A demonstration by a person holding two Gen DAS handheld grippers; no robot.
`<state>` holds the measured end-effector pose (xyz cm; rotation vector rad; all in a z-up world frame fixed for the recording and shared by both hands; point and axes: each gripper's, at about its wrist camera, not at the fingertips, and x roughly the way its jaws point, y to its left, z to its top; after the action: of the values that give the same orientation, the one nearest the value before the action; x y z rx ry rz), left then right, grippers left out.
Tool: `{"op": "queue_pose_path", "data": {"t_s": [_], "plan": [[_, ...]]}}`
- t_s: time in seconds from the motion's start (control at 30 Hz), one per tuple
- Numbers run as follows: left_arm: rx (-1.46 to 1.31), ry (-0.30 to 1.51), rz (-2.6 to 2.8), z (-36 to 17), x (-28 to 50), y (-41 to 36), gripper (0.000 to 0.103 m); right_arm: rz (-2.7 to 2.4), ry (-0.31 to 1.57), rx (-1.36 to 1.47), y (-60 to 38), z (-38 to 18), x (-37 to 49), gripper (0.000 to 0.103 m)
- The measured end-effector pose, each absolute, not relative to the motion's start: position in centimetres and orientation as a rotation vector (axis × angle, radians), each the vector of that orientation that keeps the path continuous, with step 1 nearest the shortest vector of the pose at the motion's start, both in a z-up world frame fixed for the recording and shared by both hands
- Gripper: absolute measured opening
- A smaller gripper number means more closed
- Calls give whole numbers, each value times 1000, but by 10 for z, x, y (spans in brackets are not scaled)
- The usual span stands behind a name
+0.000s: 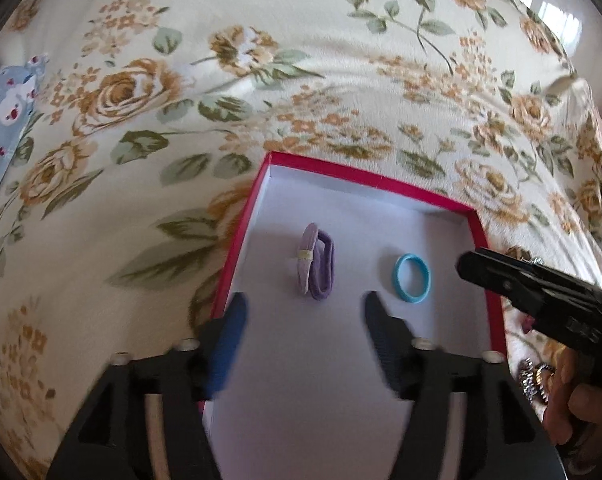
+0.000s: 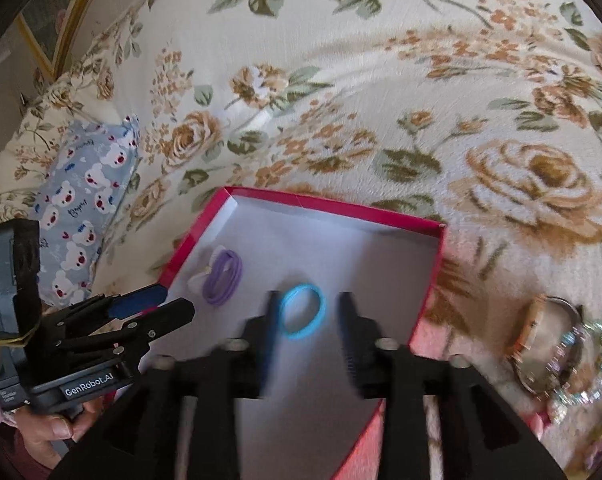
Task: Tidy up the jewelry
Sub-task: 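Move both open tools back over the jewelry pile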
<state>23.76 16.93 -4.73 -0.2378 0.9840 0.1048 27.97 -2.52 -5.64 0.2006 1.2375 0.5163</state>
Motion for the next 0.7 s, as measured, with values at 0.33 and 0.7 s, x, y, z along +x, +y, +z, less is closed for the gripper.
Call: {"op": "queue_pose_path", "data": {"t_s": [0.33, 0.7], "plan": [[-256, 936, 85, -30, 201, 145, 75, 462, 1158, 227, -77, -19, 251, 51], [-211, 926, -22, -11, 199, 99, 75, 339, 1140, 249, -148, -6, 222, 51]]}}
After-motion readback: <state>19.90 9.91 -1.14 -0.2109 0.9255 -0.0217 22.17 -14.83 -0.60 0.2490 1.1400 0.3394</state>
